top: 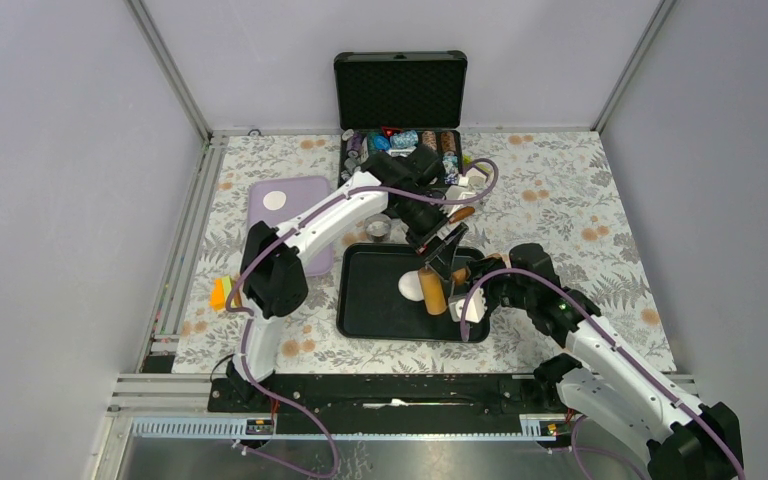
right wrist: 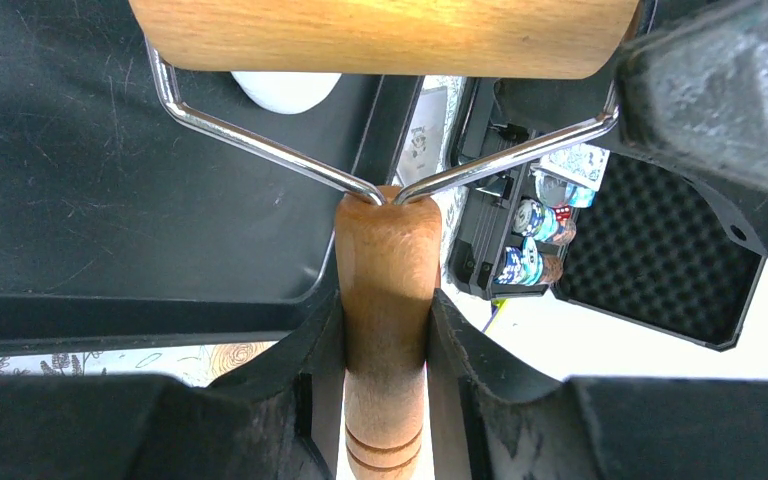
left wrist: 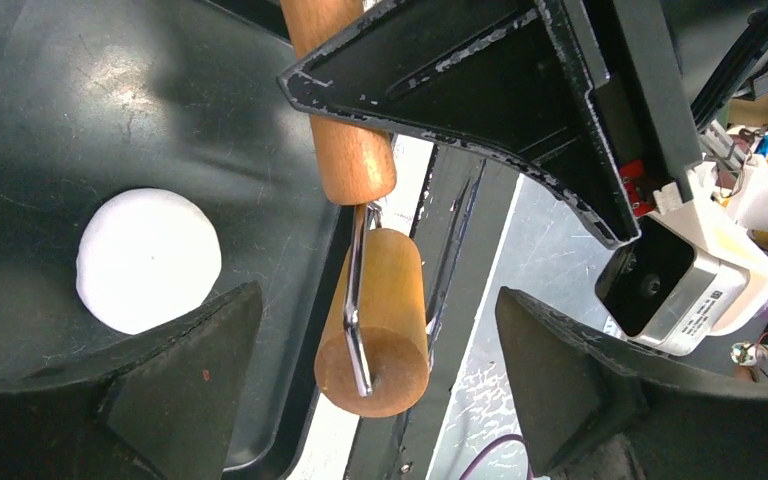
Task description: Roll out the dumpling wrappers from the dough
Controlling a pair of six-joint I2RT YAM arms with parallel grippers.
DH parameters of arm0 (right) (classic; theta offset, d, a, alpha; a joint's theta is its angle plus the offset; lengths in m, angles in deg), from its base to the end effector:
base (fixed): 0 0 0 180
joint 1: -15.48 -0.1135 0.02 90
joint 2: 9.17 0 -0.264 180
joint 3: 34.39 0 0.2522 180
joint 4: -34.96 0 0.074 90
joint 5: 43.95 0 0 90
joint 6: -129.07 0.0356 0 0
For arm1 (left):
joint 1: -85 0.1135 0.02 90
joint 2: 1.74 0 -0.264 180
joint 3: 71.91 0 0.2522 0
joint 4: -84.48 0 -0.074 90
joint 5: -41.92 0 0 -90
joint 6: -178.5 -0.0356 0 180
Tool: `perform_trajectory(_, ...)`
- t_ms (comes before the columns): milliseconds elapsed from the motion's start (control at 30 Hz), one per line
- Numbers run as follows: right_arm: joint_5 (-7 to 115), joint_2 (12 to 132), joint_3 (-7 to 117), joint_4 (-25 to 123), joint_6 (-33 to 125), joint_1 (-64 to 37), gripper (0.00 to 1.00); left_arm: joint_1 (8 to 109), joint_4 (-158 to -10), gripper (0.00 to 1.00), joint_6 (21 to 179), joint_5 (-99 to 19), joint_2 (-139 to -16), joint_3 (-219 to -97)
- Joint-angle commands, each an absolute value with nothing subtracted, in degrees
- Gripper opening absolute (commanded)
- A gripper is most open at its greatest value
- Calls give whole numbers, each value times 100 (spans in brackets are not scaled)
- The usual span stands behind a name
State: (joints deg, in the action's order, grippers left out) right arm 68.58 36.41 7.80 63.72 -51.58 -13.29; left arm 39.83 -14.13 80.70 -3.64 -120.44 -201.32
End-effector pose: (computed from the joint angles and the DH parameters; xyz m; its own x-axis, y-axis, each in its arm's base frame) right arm 0.1490 0.0974 0.2303 0.7342 -0.6506 -0.1943 -0.4582 -0.2635 -0.8489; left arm 0.2837 -0.3207 0.2981 -0.5683 0.7091 -0.4175 0.7538 0.2451 -0.6097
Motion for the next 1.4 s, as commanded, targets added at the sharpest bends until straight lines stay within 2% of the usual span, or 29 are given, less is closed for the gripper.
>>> perform_trajectory(0,6928,3610,964,6204,-5238,-1399,0,3868,-1383,86,7922,-536,-12055,-20228)
perform_trajectory(200,6883,3610,1019,6315,-5260,-1422,0,3758,-1327,62,7905,-782,-12167,-20246)
perform_trajectory(267,6867,3612,1015,6332,-5270,-1430,0,3730,-1313,60,7894,-856,-12203,-20256)
perform_trajectory(467,6863,3616,1094,6457,-5277,-1462,0,3695,-1297,43,7918,-884,-12379,-20381)
perform_trajectory(633,6805,3632,1139,6468,-5251,-1484,0,3656,-1184,11,7863,-879,-12507,-20502)
perform_trajectory(733,6740,3656,1180,6358,-5167,-1490,0,3643,-1133,0,7801,-864,-12499,-20477)
perform_trajectory(933,6669,3731,1397,6274,-4888,-1510,0,3646,-1091,0,7663,-897,-12271,-20395)
perform_trajectory(967,6669,3744,1468,6230,-4705,-1509,6,3660,-1089,0,7645,-942,-12189,-20385)
perform_trajectory(1033,6743,3782,1695,6221,-4180,-1510,28,3736,-1130,0,7628,-1027,-11964,-20361)
perform_trajectory(1100,6923,3814,1996,6238,-3255,-1510,60,3858,-1235,0,7647,-1058,-11637,-20303)
perform_trajectory(1133,7032,3840,2220,6254,-2748,-1506,73,3938,-1319,0,7646,-1044,-11454,-20198)
perform_trajectory(1167,7135,3858,2445,6276,-2157,-1510,81,4034,-1406,0,7639,-1009,-11248,-20119)
perform_trajectory(1267,7297,3914,3232,6285,-497,-1510,91,4314,-1724,0,7609,-928,-10587,-19772)
perform_trajectory(1367,7564,3976,3913,6528,628,-1506,93,4613,-2026,0,7516,-846,-9989,-19394)
